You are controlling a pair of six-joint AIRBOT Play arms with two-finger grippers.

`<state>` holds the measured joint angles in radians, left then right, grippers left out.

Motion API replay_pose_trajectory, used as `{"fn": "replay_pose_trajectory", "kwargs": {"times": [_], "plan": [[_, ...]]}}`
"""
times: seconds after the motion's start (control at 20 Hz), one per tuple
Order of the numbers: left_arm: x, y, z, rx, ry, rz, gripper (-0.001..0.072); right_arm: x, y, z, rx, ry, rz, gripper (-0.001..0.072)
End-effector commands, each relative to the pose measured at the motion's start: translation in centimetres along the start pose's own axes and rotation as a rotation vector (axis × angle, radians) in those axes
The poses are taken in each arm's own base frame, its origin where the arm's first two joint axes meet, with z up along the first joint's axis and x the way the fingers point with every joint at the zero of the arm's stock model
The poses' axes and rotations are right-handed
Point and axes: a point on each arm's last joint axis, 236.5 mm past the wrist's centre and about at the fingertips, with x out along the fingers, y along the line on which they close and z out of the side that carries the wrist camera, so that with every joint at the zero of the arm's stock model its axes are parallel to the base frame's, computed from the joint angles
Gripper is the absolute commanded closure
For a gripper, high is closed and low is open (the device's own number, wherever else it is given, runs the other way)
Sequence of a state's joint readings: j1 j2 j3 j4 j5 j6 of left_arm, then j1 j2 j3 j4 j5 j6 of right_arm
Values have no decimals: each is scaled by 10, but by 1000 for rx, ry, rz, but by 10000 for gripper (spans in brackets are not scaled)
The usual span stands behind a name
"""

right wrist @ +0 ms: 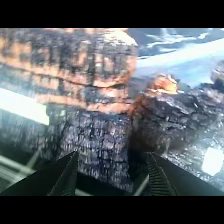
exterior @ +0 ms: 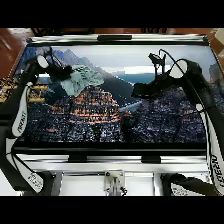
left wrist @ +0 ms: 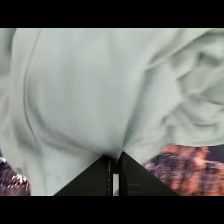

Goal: Fold the shirts.

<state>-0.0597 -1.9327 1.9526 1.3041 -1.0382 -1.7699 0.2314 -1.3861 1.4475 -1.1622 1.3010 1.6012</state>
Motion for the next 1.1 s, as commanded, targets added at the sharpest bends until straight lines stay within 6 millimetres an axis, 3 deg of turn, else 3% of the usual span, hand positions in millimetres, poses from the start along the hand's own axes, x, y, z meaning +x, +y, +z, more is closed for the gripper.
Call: {"fn": "replay_pose_trajectory", "kwargs": {"times": [0.0, 0.1, 0.2, 0.25, 0.3, 0.35, 0.4, 0.45, 0.55, 0.7, 0.85, 0.9, 0.95, 1.0, 1.05], "plan": [[-109, -71, 46, 174, -201, -107, 679, -39, 3, -6, -140, 18, -54, 168], [-227, -136, 50, 318, -388, -199, 678, -96, -14, 7, -198, -89, -218, 168], [-332, -191, 21, 412, -517, -309, 678, -170, -25, 19, -218, -272, -376, 168], [-372, -213, 0, 439, -553, -371, 678, -207, -27, 18, -213, -360, -435, 168], [-404, -233, -27, 448, -564, -444, 678, -243, -28, 11, -198, -446, -483, 168], [-423, -249, -53, 461, -553, -505, 678, -274, -27, 0, -165, -525, -507, 168], [-429, -264, -80, 484, -517, -555, 678, -297, -24, -11, -130, -590, -507, 168], [-424, -273, -102, 500, -474, -573, 678, -317, -18, -24, -98, -648, -489, 168], [-382, -286, -145, 532, -356, -536, 678, -338, -10, -48, -45, -703, -446, 168], [-268, -280, -210, 658, -153, -374, 677, -334, -7, -75, -22, -644, -421, 168], [-172, -266, -269, 625, 82, -298, 671, -321, -14, -77, -38, -565, -445, 168], [-150, -263, -284, 556, 163, -279, 544, -314, -12, -73, -41, -547, -433, 168], [-135, -265, -297, 474, 231, -283, 198, -304, -8, -68, -47, -523, -410, 168], [-129, -266, -305, 431, 278, -296, 0, -293, -3, -62, -56, -497, -380, 168], [-129, -266, -307, 416, 310, -310, -12, -281, 2, -57, -62, -468, -354, 167]]}}
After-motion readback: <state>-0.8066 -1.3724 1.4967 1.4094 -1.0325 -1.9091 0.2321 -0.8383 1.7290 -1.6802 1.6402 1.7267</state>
